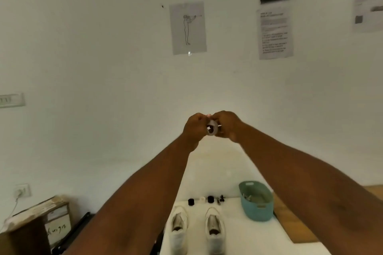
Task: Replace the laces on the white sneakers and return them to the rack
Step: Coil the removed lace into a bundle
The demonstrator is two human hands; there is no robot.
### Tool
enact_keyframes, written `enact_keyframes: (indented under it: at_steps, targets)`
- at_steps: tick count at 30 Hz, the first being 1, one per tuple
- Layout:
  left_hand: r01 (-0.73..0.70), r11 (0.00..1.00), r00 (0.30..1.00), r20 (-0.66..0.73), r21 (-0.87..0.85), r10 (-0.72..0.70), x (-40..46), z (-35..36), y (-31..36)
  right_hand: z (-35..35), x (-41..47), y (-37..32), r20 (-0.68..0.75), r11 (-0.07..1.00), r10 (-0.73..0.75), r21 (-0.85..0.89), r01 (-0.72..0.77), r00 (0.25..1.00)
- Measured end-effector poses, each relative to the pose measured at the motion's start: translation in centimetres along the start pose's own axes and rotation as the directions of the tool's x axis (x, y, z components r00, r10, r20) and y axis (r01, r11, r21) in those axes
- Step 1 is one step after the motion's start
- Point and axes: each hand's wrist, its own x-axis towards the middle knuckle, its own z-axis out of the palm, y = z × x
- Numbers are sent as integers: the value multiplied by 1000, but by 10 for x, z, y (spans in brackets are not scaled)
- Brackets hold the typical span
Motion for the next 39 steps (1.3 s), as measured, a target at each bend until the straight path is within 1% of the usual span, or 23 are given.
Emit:
enact_keyframes:
  at_steps: [2, 3, 6, 7, 10, 14, 16, 20, 23, 26, 29, 32, 35, 37, 39]
  targets:
    - [68, 992, 997, 28, -102, -66, 4, -4, -12, -9, 4, 11, 126, 999, 4, -35, 0, 992]
    - [100, 986, 995, 42, -130, -95, 7, -5, -20, -12, 7, 17, 163, 999, -3, -38, 9, 987]
    - [228, 960, 973, 70, -165, -219, 20, -7, -60, -15, 29, 55, 218, 993, -17, -109, 41, 976]
    - [284, 946, 958, 82, -157, -274, 23, -8, -86, -12, 38, 79, 224, 990, 13, -138, 18, 975]
    - [390, 914, 920, 90, -111, -381, 21, -9, -134, -10, 52, 132, 178, 983, 47, -185, -14, 983]
    - [508, 859, 861, 39, -68, -506, 14, -4, -207, 0, 59, 209, 75, 978, 143, -165, -130, 987]
    - [544, 838, 839, 47, -46, -542, 5, -2, -241, 2, 60, 244, 52, 969, 202, -158, -192, 978]
    - [630, 776, 777, 45, -41, -628, -3, 4, -300, 5, 75, 304, 37, 932, 334, -162, -324, 942]
    - [689, 721, 723, 8, -78, -691, 2, 8, -345, 4, 97, 344, -34, 898, 413, -150, -413, 910]
    - [721, 680, 679, -64, -129, -732, 11, 10, -389, 0, 129, 386, -140, 862, 468, -142, -486, 872]
    - [709, 692, 680, -127, -138, -722, 24, 14, -432, -6, 169, 435, -268, 830, 486, -156, -535, 832]
    - [663, 747, 726, -195, -52, -659, 26, 15, -472, -11, 206, 487, -354, 789, 465, -250, -561, 812]
    - [642, 766, 757, -190, 35, -625, 25, 20, -505, -14, 238, 532, -396, 724, 430, -386, -572, 812]
    - [633, 770, 769, -183, 82, -612, 25, 25, -515, -15, 253, 551, -429, 680, 395, -458, -573, 812]
    - [617, 782, 784, -149, 90, -602, 26, 30, -519, -15, 265, 566, -477, 668, 380, -451, -592, 792]
